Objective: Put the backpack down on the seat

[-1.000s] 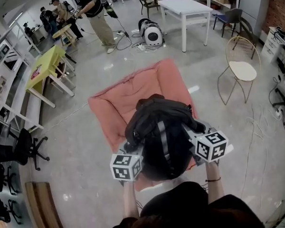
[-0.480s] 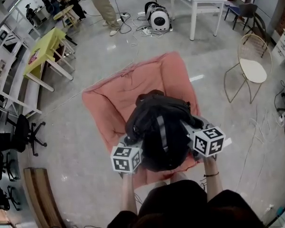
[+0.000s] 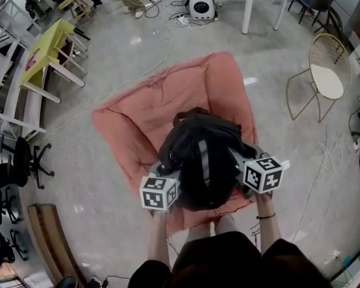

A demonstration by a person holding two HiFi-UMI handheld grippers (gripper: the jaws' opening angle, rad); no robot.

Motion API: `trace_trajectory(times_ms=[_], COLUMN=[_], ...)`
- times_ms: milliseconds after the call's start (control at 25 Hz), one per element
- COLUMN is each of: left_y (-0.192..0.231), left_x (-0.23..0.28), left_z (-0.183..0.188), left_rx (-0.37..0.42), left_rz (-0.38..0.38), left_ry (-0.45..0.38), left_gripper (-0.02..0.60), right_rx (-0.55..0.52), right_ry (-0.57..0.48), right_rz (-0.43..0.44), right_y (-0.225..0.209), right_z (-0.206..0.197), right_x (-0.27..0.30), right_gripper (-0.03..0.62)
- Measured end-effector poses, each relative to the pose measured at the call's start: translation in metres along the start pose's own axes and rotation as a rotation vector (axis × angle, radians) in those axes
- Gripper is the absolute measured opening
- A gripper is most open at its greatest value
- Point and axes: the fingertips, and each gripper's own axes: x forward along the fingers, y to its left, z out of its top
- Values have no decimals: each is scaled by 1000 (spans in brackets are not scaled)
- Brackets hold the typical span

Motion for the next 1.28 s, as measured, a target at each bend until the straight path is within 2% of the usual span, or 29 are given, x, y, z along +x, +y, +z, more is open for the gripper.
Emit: trace_trajectory(times_ms=[480,800,1280], left_y=[32,61,93], left_x=[55,84,108], left_z=[18,28,35], left_rx=[-13,-2,-10], left_rz=[-7,14,99], left_ry=[-4,-12,-35], left_gripper=[107,109,177], right_rx=[7,28,79], right_ry=[28,19,-42], right_rz=[-20,-40,-59], right_y=[-37,-52,-65], right_z=[12,20,29], right_x=[58,99,130], right_gripper=[109,109,146])
